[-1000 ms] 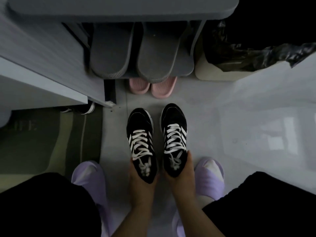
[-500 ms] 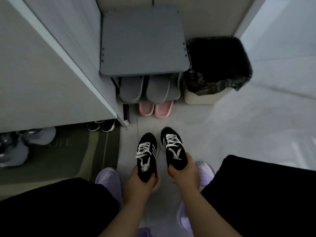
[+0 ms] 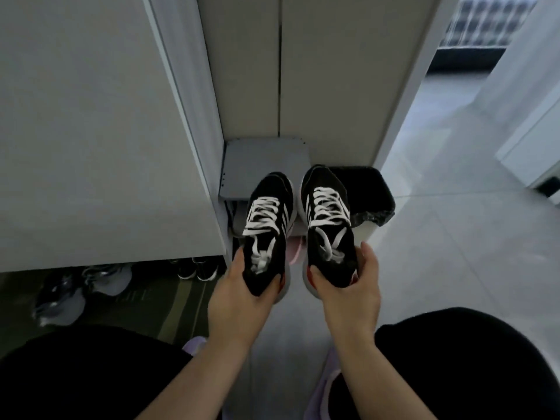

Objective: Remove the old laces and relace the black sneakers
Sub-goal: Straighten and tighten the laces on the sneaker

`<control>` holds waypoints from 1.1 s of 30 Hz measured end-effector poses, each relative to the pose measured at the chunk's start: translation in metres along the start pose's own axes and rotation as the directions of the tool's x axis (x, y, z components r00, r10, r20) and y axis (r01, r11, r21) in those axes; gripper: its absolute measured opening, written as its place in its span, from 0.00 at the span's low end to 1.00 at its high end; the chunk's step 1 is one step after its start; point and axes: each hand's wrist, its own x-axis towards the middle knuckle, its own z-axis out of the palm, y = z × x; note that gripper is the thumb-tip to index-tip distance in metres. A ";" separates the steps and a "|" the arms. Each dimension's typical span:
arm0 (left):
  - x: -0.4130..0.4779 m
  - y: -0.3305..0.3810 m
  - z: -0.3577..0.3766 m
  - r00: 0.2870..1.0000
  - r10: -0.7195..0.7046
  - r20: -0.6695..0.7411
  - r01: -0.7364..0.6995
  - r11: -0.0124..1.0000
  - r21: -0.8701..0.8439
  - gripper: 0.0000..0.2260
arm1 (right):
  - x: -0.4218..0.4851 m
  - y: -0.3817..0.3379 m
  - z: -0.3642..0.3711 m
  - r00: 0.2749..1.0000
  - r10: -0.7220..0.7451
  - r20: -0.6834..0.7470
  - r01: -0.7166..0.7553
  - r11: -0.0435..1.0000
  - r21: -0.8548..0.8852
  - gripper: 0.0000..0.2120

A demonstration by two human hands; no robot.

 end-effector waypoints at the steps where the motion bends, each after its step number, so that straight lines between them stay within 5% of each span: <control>1: 0.011 0.008 -0.007 0.999 0.030 -0.011 -0.029 0.999 0.024 0.28 | 0.008 -0.010 -0.001 0.999 -0.036 0.016 0.037 0.999 -0.009 0.38; 11: 0.154 0.029 -0.010 1.000 0.018 -0.013 -0.013 0.959 0.282 0.26 | 0.130 -0.059 0.062 0.958 -0.209 0.196 0.254 0.935 -0.247 0.41; 22: 0.262 -0.023 0.068 0.989 -0.104 -0.104 0.116 0.987 0.110 0.26 | 0.214 -0.024 0.169 0.976 -0.136 0.169 0.184 0.931 -0.314 0.33; 33: 0.283 -0.041 0.088 0.936 -0.155 -0.317 0.177 0.983 0.043 0.28 | 0.227 -0.012 0.191 0.955 -0.261 0.143 0.297 0.851 -0.433 0.30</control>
